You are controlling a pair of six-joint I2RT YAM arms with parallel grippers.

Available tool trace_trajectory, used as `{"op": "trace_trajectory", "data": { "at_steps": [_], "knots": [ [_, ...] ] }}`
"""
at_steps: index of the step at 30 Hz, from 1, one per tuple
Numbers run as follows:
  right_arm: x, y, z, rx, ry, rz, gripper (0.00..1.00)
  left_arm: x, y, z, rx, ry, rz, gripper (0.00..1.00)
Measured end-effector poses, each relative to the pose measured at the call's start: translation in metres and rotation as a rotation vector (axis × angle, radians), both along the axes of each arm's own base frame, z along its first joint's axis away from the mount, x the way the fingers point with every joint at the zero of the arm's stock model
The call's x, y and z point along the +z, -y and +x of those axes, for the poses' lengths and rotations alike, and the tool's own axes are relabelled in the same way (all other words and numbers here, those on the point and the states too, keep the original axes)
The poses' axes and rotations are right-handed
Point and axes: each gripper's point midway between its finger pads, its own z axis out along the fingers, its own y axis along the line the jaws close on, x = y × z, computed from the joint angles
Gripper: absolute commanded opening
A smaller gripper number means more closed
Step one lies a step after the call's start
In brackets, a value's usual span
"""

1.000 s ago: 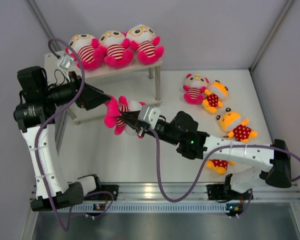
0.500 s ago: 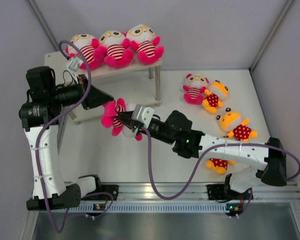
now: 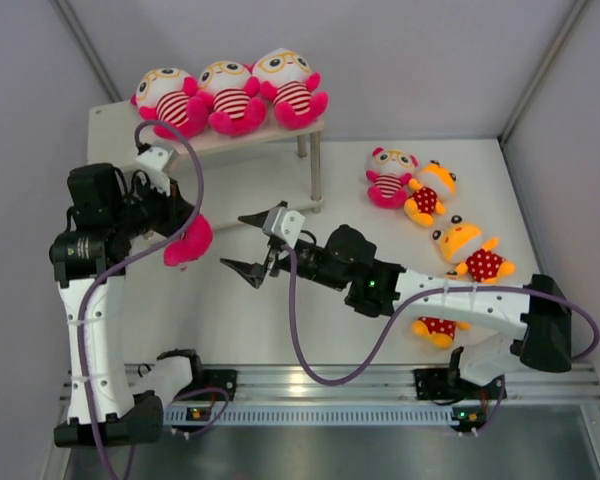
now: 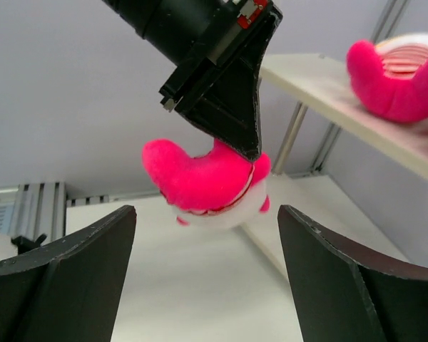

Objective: Place and organize the stuffed toys onto the shelf

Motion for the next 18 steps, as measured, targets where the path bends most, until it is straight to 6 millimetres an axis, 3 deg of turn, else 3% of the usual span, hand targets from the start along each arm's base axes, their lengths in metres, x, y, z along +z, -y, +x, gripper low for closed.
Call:
{"op": "trace_trajectory", "data": {
  "at_steps": [4, 8, 13, 18],
  "knots": [
    [-0.033, 0.002, -0.003, 0.014, -0.065, -0.051, 0.81, -0.047, -0.035, 0.007, 0.076, -0.057, 0.214, 0.0],
    [-0.053, 0.009, -0.008, 0.023, -0.111, -0.083, 0.81, -0.064, -0.068, 0.0, 0.113, -0.079, 0.429, 0.0],
    [-0.05, 0.019, -0.013, 0.033, -0.127, -0.065, 0.81, -0.044, -0.106, -0.02, 0.192, -0.008, 0.675, 0.0],
    [-0.045, 0.024, -0.015, 0.035, -0.127, -0.048, 0.81, -0.013, -0.135, -0.024, 0.276, 0.039, 0.848, 0.0]
  ]
}}
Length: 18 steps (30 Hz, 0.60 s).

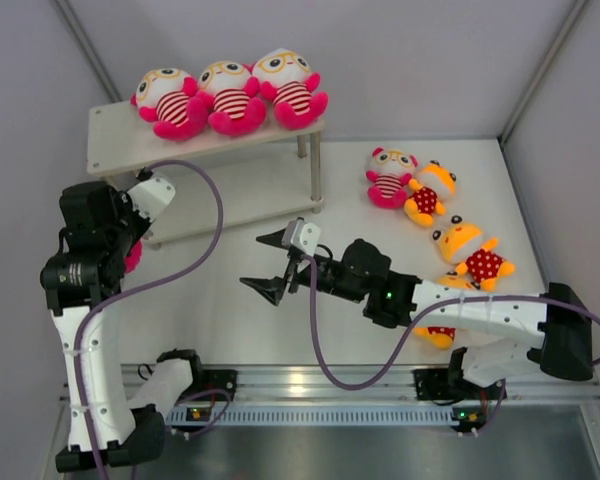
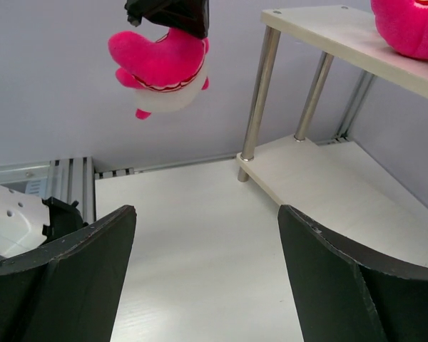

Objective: Place and organize the stuffed toys onto the shelf

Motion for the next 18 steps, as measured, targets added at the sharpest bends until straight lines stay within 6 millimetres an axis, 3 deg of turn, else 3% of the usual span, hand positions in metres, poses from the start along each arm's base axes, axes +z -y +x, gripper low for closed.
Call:
{"op": "trace_trajectory", "data": {
  "at_steps": [5, 9, 18],
  "knots": [
    [-0.001, 0.006, -0.002, -0.001, 0.001, 0.001, 0.81, 0.013, -0.02, 0.007, 0.03, -0.008, 0.131, 0.0],
    [0.001, 0.008, -0.002, -0.002, 0.003, 0.009, 0.81, 0.021, -0.024, 0.024, -0.007, 0.004, 0.21, 0.0],
    [0.0, 0.008, -0.002, -0.002, 0.003, 0.007, 0.82, 0.065, -0.037, 0.046, -0.025, 0.12, 0.387, 0.0]
  ]
}}
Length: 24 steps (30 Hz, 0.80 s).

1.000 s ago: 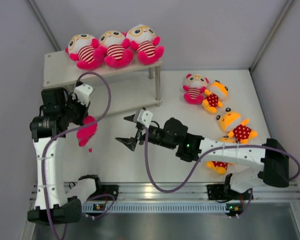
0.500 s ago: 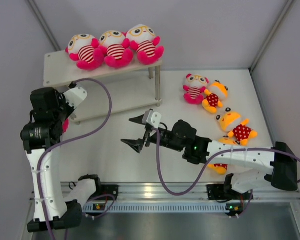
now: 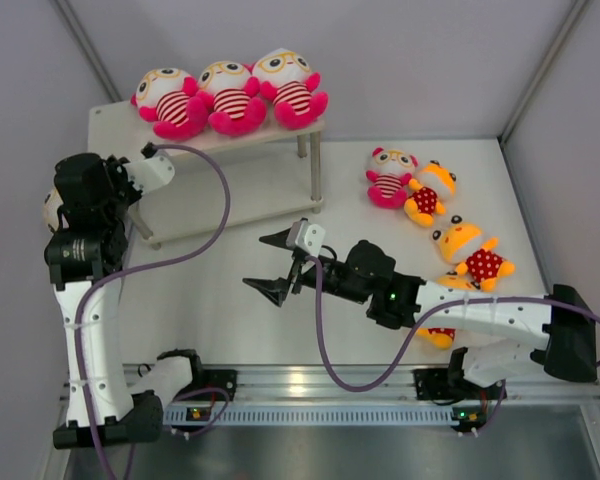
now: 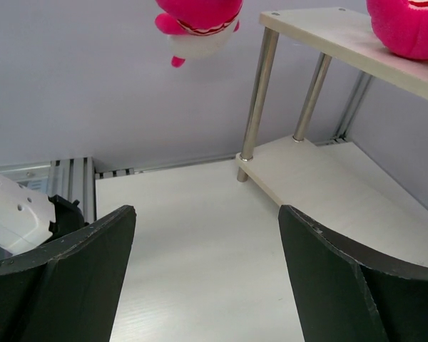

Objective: Place and organize the stuffed toys onto the shelf

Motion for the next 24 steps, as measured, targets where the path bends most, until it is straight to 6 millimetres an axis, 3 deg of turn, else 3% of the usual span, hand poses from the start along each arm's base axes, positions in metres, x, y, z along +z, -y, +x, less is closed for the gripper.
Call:
{"op": "trace_trajectory", "data": {
  "at_steps": [7, 17, 21, 24],
  "knots": [
    [-0.006, -0.002, 0.001, 0.001, -0.007, -0.021, 0.82, 0.027, 0.001, 0.028, -0.042, 0.091, 0.076, 0.0],
    [-0.012, -0.026, 0.006, 0.014, -0.037, -0.074, 0.82, 0.082, 0.012, 0.072, -0.157, 0.257, 0.298, 0.0],
    [-0.011, -0.03, 0.007, 0.017, -0.046, -0.075, 0.82, 0.099, 0.028, 0.08, -0.255, 0.319, 0.37, 0.0],
    [-0.01, -0.034, 0.008, 0.019, -0.049, -0.078, 0.82, 0.096, 0.042, 0.086, -0.34, 0.323, 0.433, 0.0]
  ]
}}
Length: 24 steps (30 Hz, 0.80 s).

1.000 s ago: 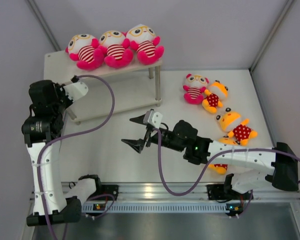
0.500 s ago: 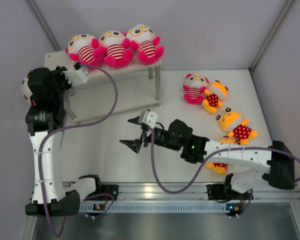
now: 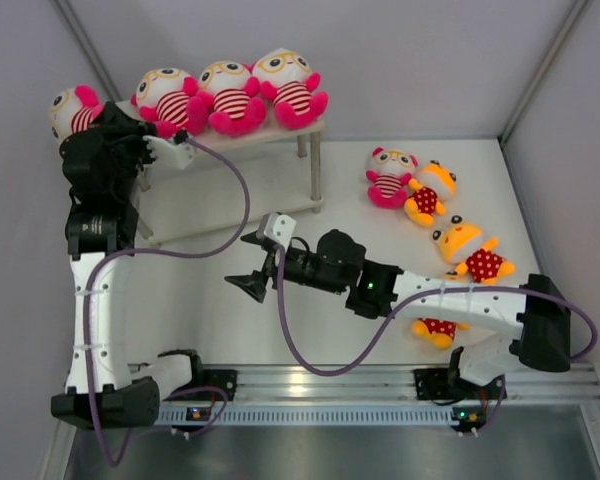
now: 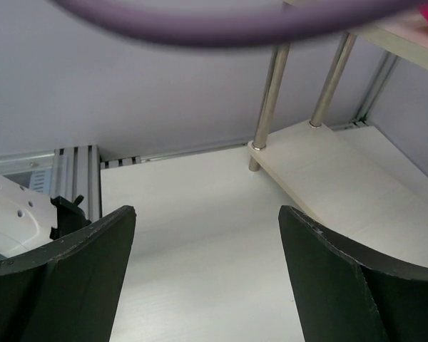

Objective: Place and organize the stuffed toys onto the shelf

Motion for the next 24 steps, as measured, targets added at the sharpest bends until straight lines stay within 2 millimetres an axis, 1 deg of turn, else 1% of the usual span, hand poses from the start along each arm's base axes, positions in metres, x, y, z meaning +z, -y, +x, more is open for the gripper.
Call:
{"op": "trace_trajectory", "data": {
  "at_steps": [2, 4, 7, 10, 14, 17, 22, 23, 24],
  "knots": [
    [0.0, -0.002, 0.0, 0.002, -0.002, -0.002, 0.82, -0.012, 0.006, 0.007, -0.031, -0.028, 0.055, 0.0],
    [-0.002, -0.003, 0.0, 0.002, -0.008, -0.01, 0.82, -0.034, 0.01, 0.014, -0.057, -0.089, 0.108, 0.0],
    [-0.003, -0.002, 0.0, 0.001, -0.01, -0.013, 0.82, -0.059, 0.013, 0.022, -0.082, -0.18, 0.169, 0.0],
    [-0.003, -0.002, 0.001, 0.001, -0.01, -0.013, 0.82, -0.075, 0.017, 0.025, -0.108, -0.23, 0.221, 0.0],
    [-0.004, -0.002, 0.001, 0.0, -0.01, -0.015, 0.83, -0.085, 0.027, 0.028, -0.173, -0.251, 0.282, 0.0],
    [-0.004, -0.002, 0.001, -0.002, -0.01, -0.016, 0.83, -0.088, 0.035, 0.029, -0.218, -0.253, 0.308, 0.0],
    [-0.01, 0.0, 0.0, -0.003, -0.013, -0.024, 0.83, -0.092, 0.041, 0.03, -0.257, -0.256, 0.326, 0.0],
    [-0.01, 0.0, 0.0, -0.003, -0.013, -0.024, 0.83, -0.092, 0.043, 0.03, -0.263, -0.254, 0.327, 0.03],
    [-0.009, 0.0, 0.0, -0.003, -0.013, -0.022, 0.83, -0.092, 0.043, 0.03, -0.267, -0.254, 0.327, 0.09]
  ]
}}
